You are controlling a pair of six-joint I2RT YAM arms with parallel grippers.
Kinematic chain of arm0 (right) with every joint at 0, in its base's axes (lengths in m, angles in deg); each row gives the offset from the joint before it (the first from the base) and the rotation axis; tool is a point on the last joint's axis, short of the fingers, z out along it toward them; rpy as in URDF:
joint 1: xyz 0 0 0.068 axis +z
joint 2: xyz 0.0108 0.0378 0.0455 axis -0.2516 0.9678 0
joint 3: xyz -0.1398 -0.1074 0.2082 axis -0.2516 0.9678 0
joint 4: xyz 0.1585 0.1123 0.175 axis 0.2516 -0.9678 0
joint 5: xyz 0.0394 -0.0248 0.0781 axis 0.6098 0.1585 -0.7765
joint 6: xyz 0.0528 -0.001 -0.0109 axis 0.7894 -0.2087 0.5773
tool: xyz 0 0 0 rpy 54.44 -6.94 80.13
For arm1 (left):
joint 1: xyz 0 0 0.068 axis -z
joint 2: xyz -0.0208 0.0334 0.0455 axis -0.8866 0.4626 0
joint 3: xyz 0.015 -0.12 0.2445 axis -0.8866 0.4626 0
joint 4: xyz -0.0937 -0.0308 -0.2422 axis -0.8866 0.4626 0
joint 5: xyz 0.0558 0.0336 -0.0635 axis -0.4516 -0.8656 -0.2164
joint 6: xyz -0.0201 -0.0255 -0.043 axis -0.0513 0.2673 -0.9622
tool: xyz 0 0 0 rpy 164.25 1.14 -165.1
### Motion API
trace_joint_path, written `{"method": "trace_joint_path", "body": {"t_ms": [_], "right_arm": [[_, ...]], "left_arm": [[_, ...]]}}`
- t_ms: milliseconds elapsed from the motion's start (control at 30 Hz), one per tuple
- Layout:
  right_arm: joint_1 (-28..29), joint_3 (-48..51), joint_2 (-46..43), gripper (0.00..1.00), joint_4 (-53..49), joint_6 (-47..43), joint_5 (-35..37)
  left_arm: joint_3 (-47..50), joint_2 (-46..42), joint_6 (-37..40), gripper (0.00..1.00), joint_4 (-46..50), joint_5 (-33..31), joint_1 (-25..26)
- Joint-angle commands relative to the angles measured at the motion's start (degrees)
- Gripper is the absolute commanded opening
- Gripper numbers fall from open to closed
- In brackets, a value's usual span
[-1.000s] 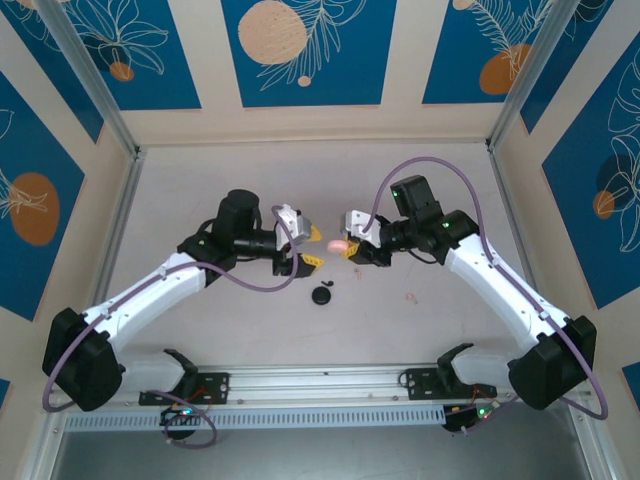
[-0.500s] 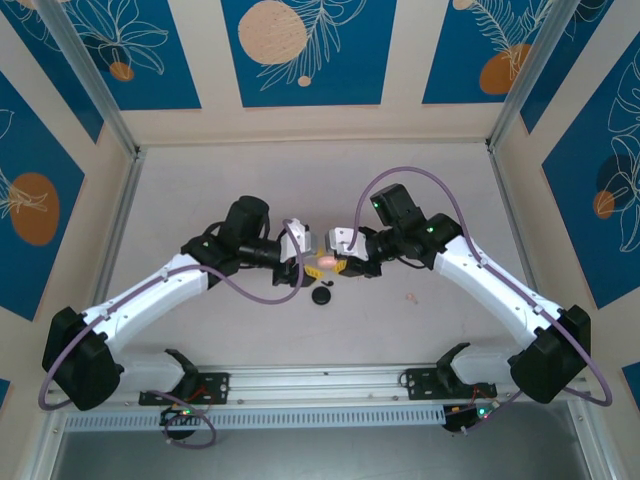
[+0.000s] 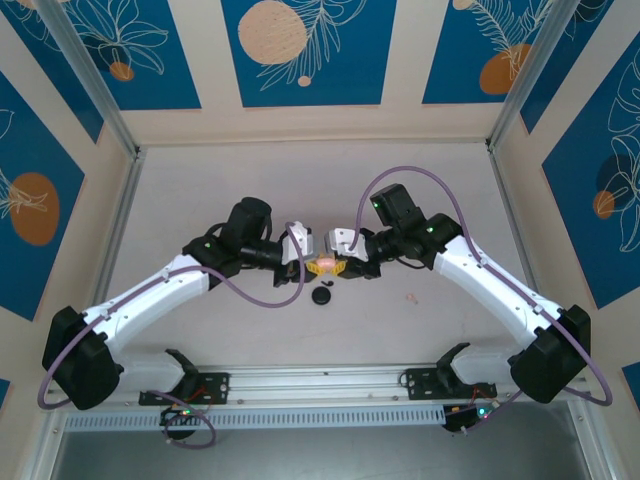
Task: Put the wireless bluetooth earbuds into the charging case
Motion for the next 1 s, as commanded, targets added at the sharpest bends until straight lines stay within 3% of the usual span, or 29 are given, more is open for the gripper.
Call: {"method": "trace_joint_path", "body": {"t_ms": [0, 133, 400, 600, 967], "right_arm": [[-0.91, 0.61, -2.73, 0.27, 3.07, 1.39, -5.17], [-5.82, 5.97, -6.57, 0.4, 9.92, 7.41, -13.48], [-13.76, 15.86, -13.12, 0.49, 21.84, 17.78, -27.64], [-13.78, 16.63, -13.0, 0.55, 24.82, 20.12, -28.4], [-13.26, 15.61, -10.62, 0.55, 25.35, 20.02, -28.71]], "left_arm": [[-0.74, -0.05, -0.37, 0.18, -0.1, -0.45, 0.77], [1.74, -0.94, -3.84, 0.17, -6.1, 0.1, 0.63], [3.9, -1.56, -11.17, 0.17, -16.04, 4.27, 0.55], [5.71, -1.43, -16.48, 0.17, -23.31, 6.84, 0.56], [5.93, -1.33, -19.81, 0.17, -27.99, 10.33, 0.59]]}}
